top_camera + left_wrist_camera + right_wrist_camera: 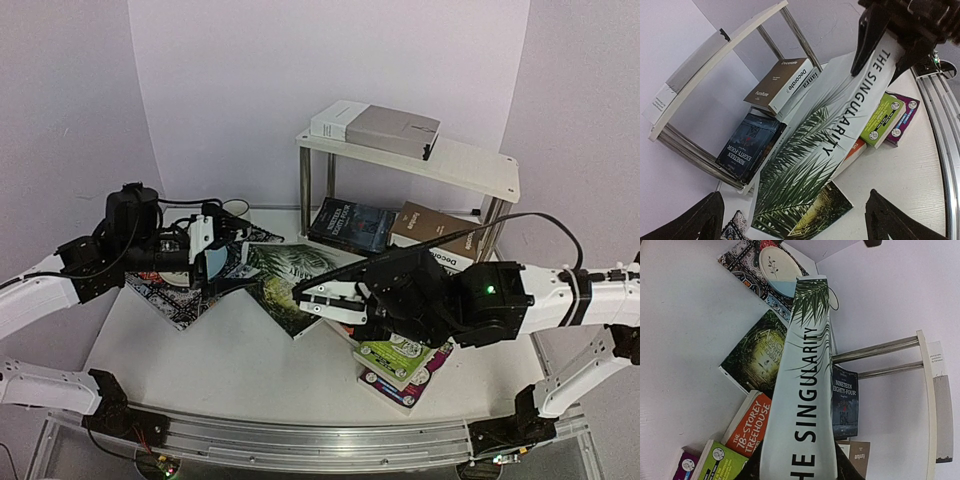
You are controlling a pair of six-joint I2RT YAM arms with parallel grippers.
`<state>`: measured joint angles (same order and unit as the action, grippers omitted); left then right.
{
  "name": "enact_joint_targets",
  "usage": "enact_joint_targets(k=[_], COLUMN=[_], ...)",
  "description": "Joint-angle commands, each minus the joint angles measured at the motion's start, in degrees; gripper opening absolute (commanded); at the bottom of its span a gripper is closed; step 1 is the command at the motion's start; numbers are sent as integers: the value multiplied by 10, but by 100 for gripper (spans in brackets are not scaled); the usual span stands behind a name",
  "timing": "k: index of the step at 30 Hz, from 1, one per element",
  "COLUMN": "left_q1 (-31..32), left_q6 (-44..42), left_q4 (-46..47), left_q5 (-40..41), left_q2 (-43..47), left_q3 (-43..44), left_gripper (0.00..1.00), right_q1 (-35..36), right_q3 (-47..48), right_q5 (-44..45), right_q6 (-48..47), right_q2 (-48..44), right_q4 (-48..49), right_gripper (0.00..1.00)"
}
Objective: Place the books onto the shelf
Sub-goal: Pass from the right arm to the left
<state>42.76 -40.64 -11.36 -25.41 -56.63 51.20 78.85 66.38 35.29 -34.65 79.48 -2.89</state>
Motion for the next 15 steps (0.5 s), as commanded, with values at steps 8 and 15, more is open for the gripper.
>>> enact_joint_targets(k=[8, 15], left_q1=[29, 84], left_q6=[-73, -139], left_q4=[-56, -63], left_q5=[24, 100], left_q2=[-61, -82], left_q3=[88, 104], left_gripper=[100, 97], right_q1=[2, 2], right_q3=[90, 122], right_q5=[-4, -26], right_q6=[-3, -15], right_q2=[17, 42], right_q4=[-40, -44], right_gripper=[0, 0])
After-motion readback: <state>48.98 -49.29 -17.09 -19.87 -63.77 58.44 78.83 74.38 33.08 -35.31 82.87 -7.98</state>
